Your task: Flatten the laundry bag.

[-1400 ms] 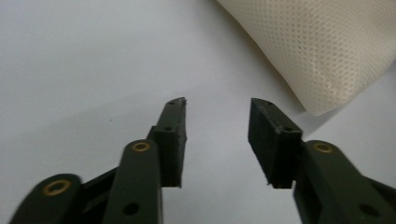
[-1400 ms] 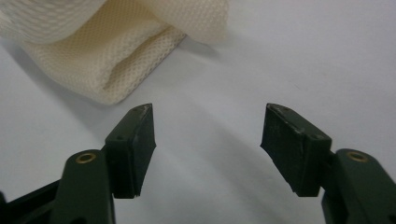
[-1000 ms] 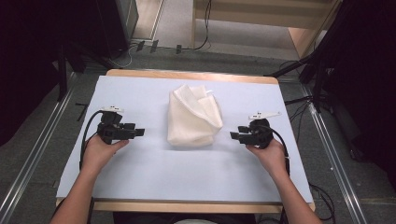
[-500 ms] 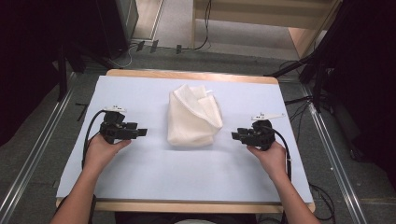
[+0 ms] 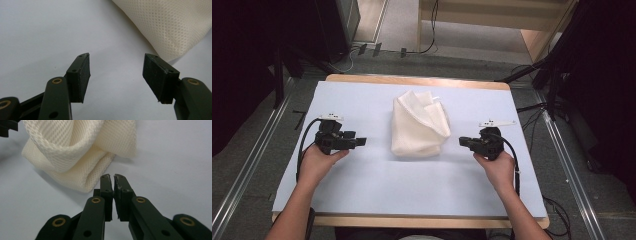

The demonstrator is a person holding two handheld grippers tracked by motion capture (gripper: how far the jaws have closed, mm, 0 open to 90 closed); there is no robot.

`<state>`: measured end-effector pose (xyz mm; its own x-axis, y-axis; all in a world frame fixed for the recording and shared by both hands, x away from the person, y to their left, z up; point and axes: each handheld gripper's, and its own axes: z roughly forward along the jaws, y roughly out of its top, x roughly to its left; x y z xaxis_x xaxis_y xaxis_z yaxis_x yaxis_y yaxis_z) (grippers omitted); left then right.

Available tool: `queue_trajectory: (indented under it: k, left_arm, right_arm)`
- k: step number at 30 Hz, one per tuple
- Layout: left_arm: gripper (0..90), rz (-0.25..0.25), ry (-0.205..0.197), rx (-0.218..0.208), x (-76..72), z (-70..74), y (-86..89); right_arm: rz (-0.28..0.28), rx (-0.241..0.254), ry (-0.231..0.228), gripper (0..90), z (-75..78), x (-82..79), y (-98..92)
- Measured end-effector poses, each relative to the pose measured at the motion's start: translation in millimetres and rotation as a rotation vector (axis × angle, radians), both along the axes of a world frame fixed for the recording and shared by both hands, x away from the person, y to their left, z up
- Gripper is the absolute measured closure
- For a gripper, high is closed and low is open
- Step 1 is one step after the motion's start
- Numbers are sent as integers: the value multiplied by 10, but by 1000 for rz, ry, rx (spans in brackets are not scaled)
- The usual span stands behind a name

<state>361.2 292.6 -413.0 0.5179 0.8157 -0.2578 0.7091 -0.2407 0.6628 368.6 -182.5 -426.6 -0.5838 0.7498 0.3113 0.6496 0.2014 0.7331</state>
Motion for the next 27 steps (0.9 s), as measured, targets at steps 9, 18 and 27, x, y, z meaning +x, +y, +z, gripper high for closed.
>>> queue_trajectory:
  k: [9, 18, 27]
  left_arm:
    - [400, 14, 2, -2, -15, -14, 48]
    - [394, 31, 7, -13, -57, -3, 100]
    - [385, 63, 21, -36, -104, -6, 173]
  right_arm:
    - [19, -26, -18, 900, 20, 83, 127]
    - [63, -18, -23, 900, 60, 106, 302]
    - [95, -11, -81, 900, 167, 74, 480]
